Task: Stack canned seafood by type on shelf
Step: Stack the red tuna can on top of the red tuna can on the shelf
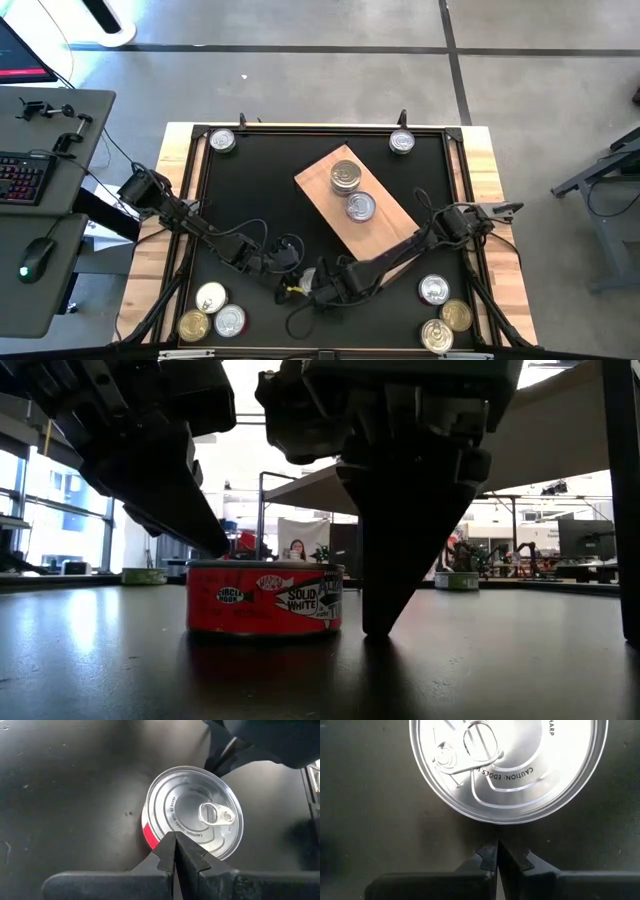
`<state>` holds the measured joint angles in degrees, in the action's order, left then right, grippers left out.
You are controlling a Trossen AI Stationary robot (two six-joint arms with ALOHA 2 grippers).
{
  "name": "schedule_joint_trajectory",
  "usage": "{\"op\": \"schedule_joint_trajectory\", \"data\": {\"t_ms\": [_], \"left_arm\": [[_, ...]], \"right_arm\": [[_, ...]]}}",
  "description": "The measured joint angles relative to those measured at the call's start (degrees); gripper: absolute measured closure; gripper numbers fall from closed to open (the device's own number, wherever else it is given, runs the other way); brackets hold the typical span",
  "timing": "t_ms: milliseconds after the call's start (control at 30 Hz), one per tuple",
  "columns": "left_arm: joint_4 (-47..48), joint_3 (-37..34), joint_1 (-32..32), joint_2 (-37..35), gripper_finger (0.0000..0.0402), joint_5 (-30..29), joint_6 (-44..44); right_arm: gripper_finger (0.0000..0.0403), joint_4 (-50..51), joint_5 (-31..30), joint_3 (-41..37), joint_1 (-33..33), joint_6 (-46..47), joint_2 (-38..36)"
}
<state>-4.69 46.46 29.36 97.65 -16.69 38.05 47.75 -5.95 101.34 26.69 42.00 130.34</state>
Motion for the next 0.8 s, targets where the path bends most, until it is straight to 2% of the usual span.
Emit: {"op": "schedule_joint_trajectory", "data": {"t_ms": [500,800], "left_arm": [[-0.6,0.22,-0.58,3.05,0.0402,0.5,-1.04],[0.18,0.13,-0.15,4.31,0.0402,-1.62,0.69]], "right_arm": [[0.0403,-1.93,0.01,0.46,-0.53,1.13,0.17],[0.0403,-2.47,0.38,5.43,-0.58,4.27,0.39]]}}
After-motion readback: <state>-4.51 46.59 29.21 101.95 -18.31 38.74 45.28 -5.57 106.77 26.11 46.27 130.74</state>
